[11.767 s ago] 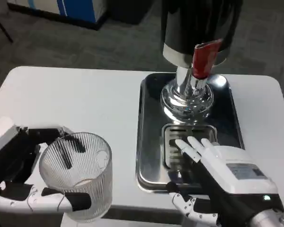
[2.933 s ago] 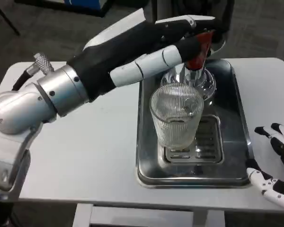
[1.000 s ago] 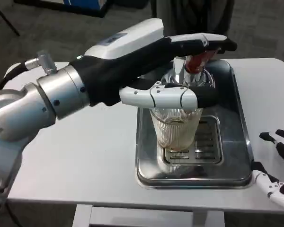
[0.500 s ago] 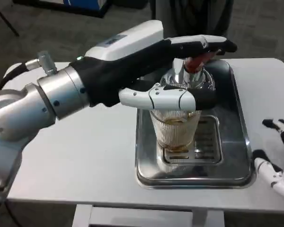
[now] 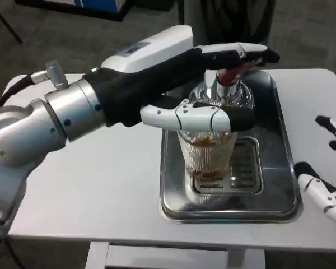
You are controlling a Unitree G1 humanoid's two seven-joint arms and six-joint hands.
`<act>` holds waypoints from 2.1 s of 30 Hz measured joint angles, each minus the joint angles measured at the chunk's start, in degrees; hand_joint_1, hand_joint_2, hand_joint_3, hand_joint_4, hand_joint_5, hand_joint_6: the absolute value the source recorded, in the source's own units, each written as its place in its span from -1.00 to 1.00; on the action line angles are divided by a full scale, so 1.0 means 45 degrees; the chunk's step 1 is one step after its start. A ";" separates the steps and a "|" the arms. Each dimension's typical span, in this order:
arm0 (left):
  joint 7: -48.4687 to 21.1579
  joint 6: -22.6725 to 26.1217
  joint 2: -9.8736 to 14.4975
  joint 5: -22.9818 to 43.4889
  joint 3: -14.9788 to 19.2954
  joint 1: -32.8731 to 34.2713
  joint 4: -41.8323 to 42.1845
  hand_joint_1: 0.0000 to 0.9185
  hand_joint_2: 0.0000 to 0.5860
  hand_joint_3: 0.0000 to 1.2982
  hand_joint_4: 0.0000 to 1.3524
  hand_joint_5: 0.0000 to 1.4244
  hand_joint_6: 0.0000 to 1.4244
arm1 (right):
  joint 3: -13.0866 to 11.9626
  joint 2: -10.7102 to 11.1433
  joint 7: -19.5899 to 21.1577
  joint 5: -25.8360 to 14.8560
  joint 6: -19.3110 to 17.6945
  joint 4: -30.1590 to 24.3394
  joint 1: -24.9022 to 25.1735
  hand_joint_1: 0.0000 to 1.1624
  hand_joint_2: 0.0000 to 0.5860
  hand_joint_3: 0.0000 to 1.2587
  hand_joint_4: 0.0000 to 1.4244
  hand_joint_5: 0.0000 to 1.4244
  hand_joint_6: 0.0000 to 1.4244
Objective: Grasp the cup under the faucet to collect the drink, then remove the cup.
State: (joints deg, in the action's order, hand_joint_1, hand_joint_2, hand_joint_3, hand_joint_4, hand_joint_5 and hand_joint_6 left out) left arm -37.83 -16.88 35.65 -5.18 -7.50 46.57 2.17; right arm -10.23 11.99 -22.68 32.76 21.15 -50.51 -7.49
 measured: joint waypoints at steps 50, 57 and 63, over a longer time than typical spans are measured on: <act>-0.0002 -0.0192 0.0424 0.0045 0.0014 0.0018 -0.0152 -1.00 -0.65 -0.73 -0.84 -0.70 -0.75 | 0.2118 0.0099 0.3037 -0.2868 -0.2472 0.4143 0.2118 -0.03 -0.12 -0.93 -0.96 -0.88 -0.82; -0.0002 -0.0117 0.0459 0.0047 0.0011 0.0014 -0.0098 -1.00 -0.66 -0.73 -0.84 -0.70 -0.75 | 0.2161 0.0008 0.3073 -0.2888 -0.2464 0.4314 0.2378 -0.04 -0.12 -0.93 -0.95 -0.87 -0.82; -0.0001 -0.0055 0.0480 0.0047 0.0013 -0.0018 -0.0017 -1.00 -0.67 -0.73 -0.84 -0.70 -0.74 | 0.2232 -0.0021 0.3100 -0.2905 -0.2463 0.4569 0.2495 -0.04 -0.12 -0.91 -0.94 -0.86 -0.82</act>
State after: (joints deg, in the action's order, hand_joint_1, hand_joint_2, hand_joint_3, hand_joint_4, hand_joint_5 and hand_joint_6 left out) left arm -37.83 -17.13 37.82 -4.97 -7.44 46.49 2.09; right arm -0.19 11.89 -8.72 19.69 10.06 -29.95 3.74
